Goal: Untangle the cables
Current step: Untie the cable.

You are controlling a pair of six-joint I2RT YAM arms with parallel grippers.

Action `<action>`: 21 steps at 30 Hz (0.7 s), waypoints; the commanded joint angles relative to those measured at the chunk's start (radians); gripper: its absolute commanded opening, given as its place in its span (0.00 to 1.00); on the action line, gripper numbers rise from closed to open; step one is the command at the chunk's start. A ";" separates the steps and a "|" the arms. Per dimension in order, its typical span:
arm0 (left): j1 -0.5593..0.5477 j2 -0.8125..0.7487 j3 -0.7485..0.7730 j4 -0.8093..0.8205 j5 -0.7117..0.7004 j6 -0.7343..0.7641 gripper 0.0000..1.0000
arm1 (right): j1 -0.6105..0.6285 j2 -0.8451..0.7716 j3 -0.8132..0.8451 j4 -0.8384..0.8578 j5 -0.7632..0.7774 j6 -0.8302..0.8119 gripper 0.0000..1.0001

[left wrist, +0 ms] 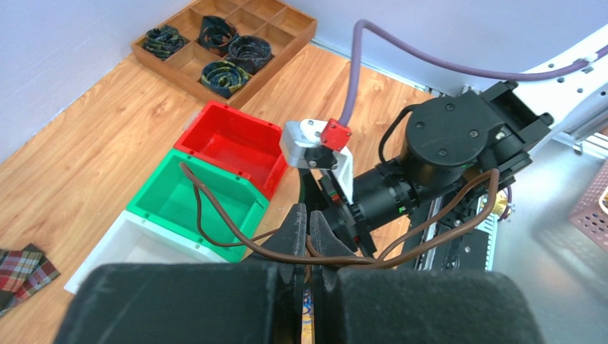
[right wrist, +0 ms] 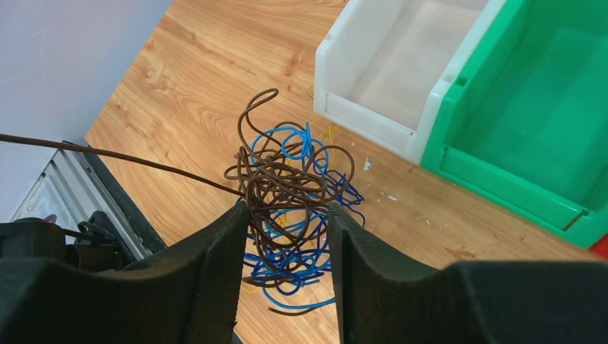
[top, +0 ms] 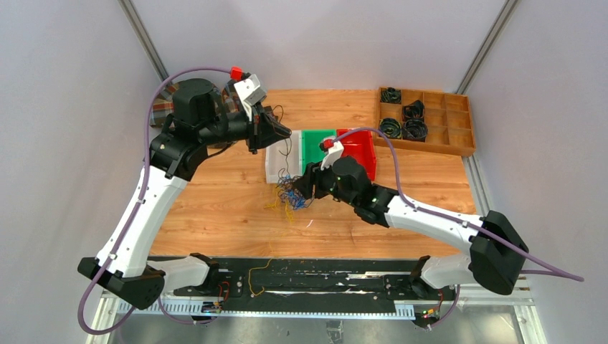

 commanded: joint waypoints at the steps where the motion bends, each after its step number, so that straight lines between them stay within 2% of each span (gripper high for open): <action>1: 0.001 -0.038 -0.003 0.001 0.042 0.001 0.01 | -0.009 0.024 -0.022 0.082 -0.013 0.049 0.42; 4: 0.001 -0.044 -0.007 0.001 0.045 -0.002 0.01 | -0.010 0.046 -0.016 0.098 -0.014 0.066 0.38; 10: 0.000 -0.052 -0.010 -0.003 0.061 -0.007 0.01 | -0.009 0.085 -0.003 0.121 0.003 0.111 0.38; 16: 0.000 -0.058 -0.022 -0.013 0.068 0.008 0.01 | -0.022 0.075 -0.016 0.159 -0.031 0.174 0.54; 21: -0.001 -0.062 -0.026 -0.025 0.069 0.025 0.01 | -0.048 0.037 -0.061 0.187 -0.043 0.213 0.54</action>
